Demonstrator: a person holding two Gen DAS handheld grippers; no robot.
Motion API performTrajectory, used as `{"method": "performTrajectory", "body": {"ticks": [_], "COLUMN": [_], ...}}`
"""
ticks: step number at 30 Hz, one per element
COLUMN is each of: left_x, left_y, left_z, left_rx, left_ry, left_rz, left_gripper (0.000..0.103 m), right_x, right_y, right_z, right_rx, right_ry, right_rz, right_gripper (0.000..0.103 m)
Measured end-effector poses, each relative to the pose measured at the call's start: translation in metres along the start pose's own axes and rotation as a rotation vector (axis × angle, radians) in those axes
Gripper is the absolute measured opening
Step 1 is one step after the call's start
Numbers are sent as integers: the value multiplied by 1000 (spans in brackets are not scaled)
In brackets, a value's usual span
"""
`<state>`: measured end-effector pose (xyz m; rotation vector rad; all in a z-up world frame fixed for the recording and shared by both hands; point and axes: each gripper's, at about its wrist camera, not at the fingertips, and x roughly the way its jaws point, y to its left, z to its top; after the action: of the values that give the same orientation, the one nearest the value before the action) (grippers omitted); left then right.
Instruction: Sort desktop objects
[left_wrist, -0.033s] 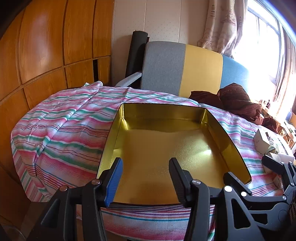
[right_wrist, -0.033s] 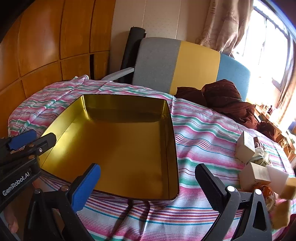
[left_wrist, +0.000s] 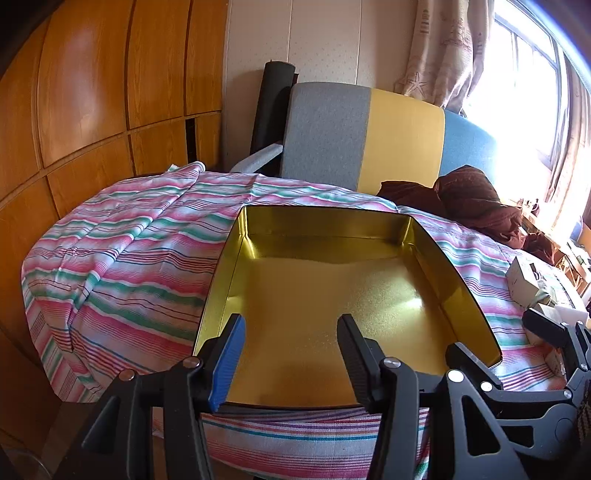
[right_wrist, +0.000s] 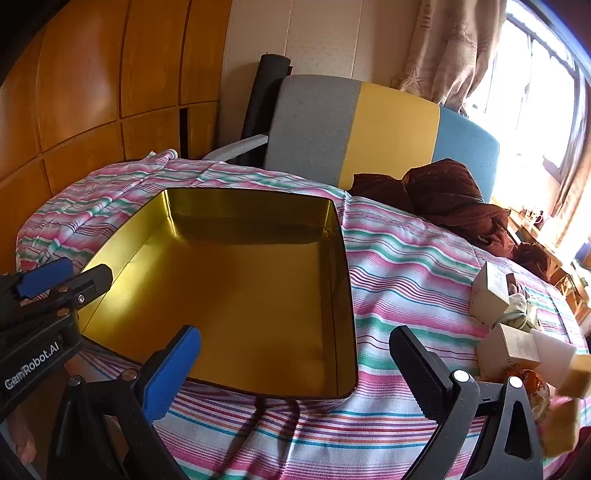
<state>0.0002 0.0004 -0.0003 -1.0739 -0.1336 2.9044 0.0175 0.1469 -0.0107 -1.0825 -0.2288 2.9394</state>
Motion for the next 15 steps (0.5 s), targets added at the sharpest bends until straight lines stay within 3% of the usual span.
{"method": "performTrajectory", "body": {"ticks": [7, 15], "left_x": [1, 2], "left_y": [-2, -6], "left_z": [-3, -6], "left_rx": [25, 55], "left_ry": [8, 14], "left_rz": [0, 0], "left_gripper": [54, 55], "right_x": [5, -2], "right_y": [-1, -8], "right_z": [1, -6], "right_rx": [11, 20], "right_ry": [20, -25], "right_rz": [18, 37], "right_gripper": [103, 103]}}
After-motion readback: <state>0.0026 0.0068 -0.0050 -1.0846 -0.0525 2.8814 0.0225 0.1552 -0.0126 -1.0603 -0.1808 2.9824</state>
